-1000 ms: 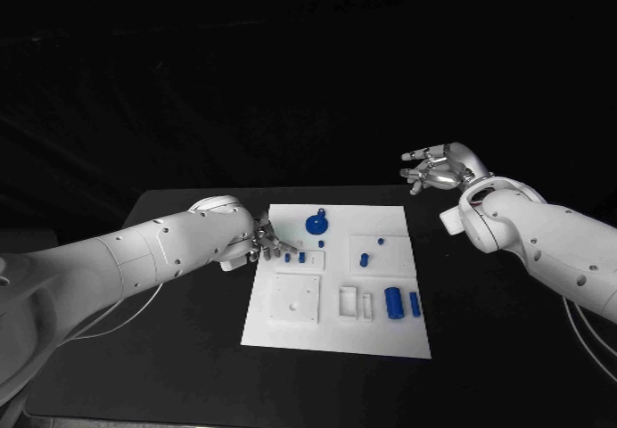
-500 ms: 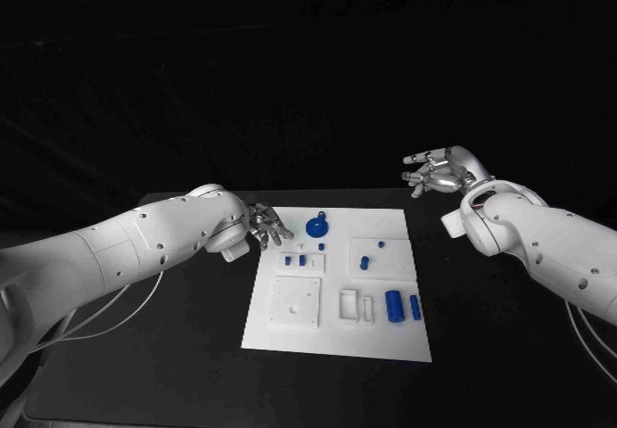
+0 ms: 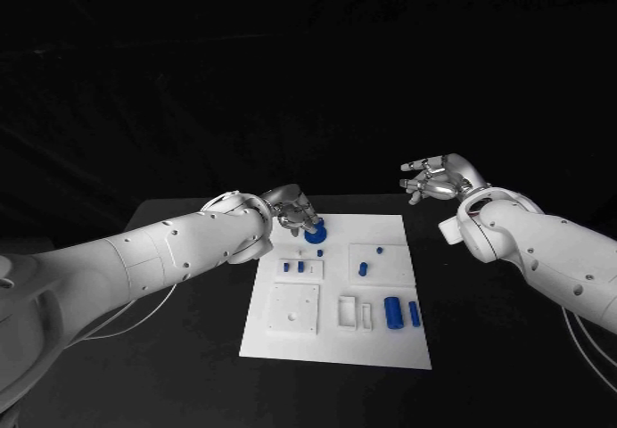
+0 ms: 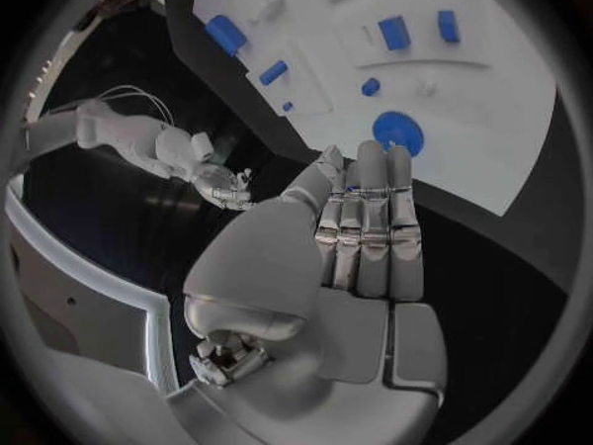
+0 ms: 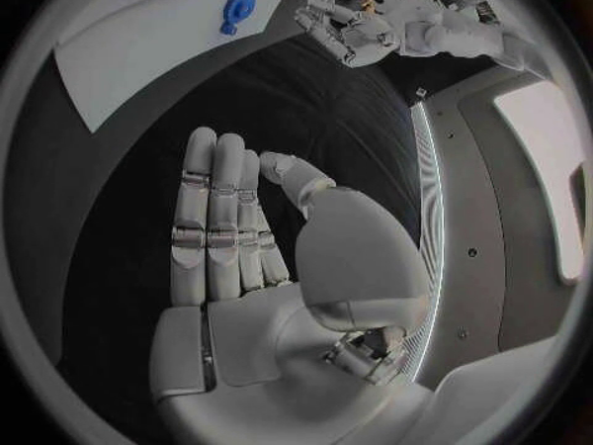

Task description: Assemble the parts on the task board

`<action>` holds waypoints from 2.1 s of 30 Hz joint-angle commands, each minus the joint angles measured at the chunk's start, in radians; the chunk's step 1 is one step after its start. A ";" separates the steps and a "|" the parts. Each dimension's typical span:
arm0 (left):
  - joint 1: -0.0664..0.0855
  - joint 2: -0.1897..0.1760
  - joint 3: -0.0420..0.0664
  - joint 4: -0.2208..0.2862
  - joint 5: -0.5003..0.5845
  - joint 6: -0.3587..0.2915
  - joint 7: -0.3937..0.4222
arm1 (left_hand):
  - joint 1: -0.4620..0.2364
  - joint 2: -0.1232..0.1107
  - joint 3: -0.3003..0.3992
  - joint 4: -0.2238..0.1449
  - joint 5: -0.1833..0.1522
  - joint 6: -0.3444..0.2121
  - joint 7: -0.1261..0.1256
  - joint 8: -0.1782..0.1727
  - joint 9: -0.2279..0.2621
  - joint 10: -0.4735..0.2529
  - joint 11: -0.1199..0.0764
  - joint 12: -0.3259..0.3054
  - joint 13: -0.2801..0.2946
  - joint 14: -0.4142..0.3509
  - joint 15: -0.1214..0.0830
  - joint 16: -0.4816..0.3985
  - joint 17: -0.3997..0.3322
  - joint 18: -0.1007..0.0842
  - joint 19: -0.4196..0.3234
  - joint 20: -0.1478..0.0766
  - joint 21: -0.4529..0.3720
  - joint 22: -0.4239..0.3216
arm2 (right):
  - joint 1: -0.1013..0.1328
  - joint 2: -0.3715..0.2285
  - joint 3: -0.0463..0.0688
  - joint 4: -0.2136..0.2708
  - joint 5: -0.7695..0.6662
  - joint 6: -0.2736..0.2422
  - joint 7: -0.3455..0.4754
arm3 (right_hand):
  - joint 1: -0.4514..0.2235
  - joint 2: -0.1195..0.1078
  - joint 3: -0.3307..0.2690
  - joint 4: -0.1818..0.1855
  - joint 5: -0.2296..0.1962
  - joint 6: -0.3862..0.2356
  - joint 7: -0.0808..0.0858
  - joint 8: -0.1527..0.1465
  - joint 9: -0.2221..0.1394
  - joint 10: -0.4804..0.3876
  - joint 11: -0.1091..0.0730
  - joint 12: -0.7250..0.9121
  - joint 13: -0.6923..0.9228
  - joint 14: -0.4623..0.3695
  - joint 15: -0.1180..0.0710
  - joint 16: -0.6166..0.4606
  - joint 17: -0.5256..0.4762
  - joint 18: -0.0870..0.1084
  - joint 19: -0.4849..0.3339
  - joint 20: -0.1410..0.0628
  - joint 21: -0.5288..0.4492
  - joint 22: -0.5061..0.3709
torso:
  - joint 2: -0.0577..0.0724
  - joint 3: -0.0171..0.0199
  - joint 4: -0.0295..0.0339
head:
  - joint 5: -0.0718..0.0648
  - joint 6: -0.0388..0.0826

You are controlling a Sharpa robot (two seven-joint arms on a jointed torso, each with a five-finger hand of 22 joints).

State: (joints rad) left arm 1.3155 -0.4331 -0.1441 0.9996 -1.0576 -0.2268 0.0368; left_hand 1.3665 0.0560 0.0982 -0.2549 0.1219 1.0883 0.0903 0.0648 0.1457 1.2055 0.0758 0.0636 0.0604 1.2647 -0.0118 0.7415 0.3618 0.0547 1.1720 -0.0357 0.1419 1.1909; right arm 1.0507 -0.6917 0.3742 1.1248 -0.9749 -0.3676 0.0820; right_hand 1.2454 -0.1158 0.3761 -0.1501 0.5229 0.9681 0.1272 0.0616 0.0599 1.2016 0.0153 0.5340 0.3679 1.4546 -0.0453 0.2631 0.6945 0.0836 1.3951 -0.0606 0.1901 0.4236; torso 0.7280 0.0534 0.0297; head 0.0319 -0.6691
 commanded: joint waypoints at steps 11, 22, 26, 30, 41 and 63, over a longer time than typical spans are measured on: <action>-0.014 0.083 -0.044 -0.085 -0.289 -0.063 0.098 | 0.006 0.000 -0.070 0.009 -0.052 0.021 0.013 0.002 -0.075 -0.014 -0.004 -0.005 -0.001 0.042 -0.011 0.178 0.085 0.028 0.098 -0.010 0.066 0.085 | 0.000 0.003 0.000 0.007 0.000 -0.010 0.019 | -0.005 -0.003 -0.002 -0.002 0.003 0.003 0.005 -0.001 0.001 -0.018 0.003 -0.010 -0.011 -0.018 0.010 -0.017 -0.013 -0.005 -0.027 0.005 -0.005 -0.004 | 0.009 0.0033 -0.0063 | -0.003 0.013; -0.023 0.110 -0.060 -0.144 -0.335 0.020 0.103 | -0.017 -0.004 -0.063 -0.014 -0.049 0.029 0.007 -0.002 -0.076 -0.046 0.004 -0.005 -0.001 0.036 -0.005 0.199 0.053 0.039 0.085 0.001 0.073 0.132 | 0.001 0.000 0.000 0.017 0.012 -0.008 0.014 | -0.032 0.001 0.069 0.020 0.006 -0.007 0.025 -0.001 0.001 -0.044 0.069 -0.290 -0.255 -0.231 0.113 -0.201 -0.285 -0.015 -0.283 0.111 -0.126 -0.156 | 0.023 0.0044 -0.0125 | -0.006 0.014; -0.026 0.113 -0.063 -0.151 -0.338 0.041 0.106 | -0.017 -0.006 -0.064 -0.014 -0.047 0.020 0.004 -0.002 -0.076 -0.056 0.007 -0.005 -0.002 0.037 -0.004 0.198 0.042 0.041 0.087 0.002 0.069 0.133 | 0.004 -0.001 0.000 0.020 0.029 0.002 0.016 | -0.046 -0.015 0.109 0.031 0.007 -0.014 0.031 -0.001 0.001 -0.043 0.094 -0.421 -0.308 -0.278 0.144 -0.202 -0.483 -0.005 -0.344 0.153 -0.123 -0.262 | 0.027 0.0035 -0.0140 | -0.007 0.015; -0.028 0.113 -0.064 -0.155 -0.339 0.056 0.108 | -0.017 -0.007 -0.064 -0.009 -0.047 -0.013 0.000 -0.003 -0.081 -0.088 0.017 -0.006 -0.002 0.042 0.002 0.198 0.035 0.046 0.090 0.007 0.064 0.131 | 0.005 -0.001 0.000 0.022 0.038 0.008 0.018 | -0.048 -0.024 0.117 0.041 0.006 -0.021 0.033 0.000 0.001 -0.053 0.108 -0.465 -0.309 -0.288 0.157 -0.199 -0.610 0.000 -0.361 0.170 -0.120 -0.342 | 0.030 0.0021 -0.0155 | -0.006 0.013; -0.029 0.107 -0.064 -0.150 -0.335 0.076 0.111 | -0.021 -0.002 -0.060 0.002 -0.046 -0.012 0.008 -0.003 -0.081 -0.067 0.011 -0.006 -0.002 0.060 -0.002 0.211 0.026 0.049 0.105 0.006 0.064 0.134 | 0.009 -0.005 0.000 0.027 0.046 0.011 0.020 | -0.047 -0.027 0.115 0.045 0.005 -0.026 0.035 -0.001 0.001 -0.062 0.110 -0.466 -0.309 -0.291 0.161 -0.200 -0.630 0.002 -0.365 0.174 -0.120 -0.357 | 0.032 0.0005 -0.0145 | -0.011 0.008; -0.040 0.115 -0.064 -0.172 -0.318 0.058 0.104 | -0.041 0.039 0.034 -0.002 -0.038 0.018 0.019 -0.003 -0.081 -0.006 -0.006 -0.006 -0.003 0.086 -0.014 0.252 0.029 0.047 0.106 -0.008 0.127 0.138 | 0.011 -0.002 0.000 0.034 0.045 0.014 0.018 | -0.044 -0.028 0.114 0.050 0.005 -0.022 0.035 -0.001 0.001 -0.061 0.109 -0.465 -0.309 -0.290 0.160 -0.200 -0.629 0.003 -0.364 0.175 -0.119 -0.357 | 0.035 0.0019 -0.0168 | -0.013 0.011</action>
State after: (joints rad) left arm 1.2794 -0.3204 -0.2075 0.8287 -1.3833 -0.1700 0.1353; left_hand 1.3246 0.0832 0.1284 -0.2574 0.0821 1.0984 0.1104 0.0648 0.0657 1.1939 0.0698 0.0636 0.0572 1.3455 -0.0265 0.9906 0.3918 0.0928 1.2795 -0.0395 0.2653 1.3075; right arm 1.0609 -0.6949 0.3741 1.1565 -0.9311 -0.3685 0.0890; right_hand 1.1980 -0.1343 0.4886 -0.1061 0.5267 0.9505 0.1613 0.0616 0.0601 1.1454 0.1234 0.0721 0.0599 1.1642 0.1124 0.0656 0.0659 0.0840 1.0340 0.1145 0.0678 0.0675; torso 0.7629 0.0552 0.0125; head 0.0201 -0.6562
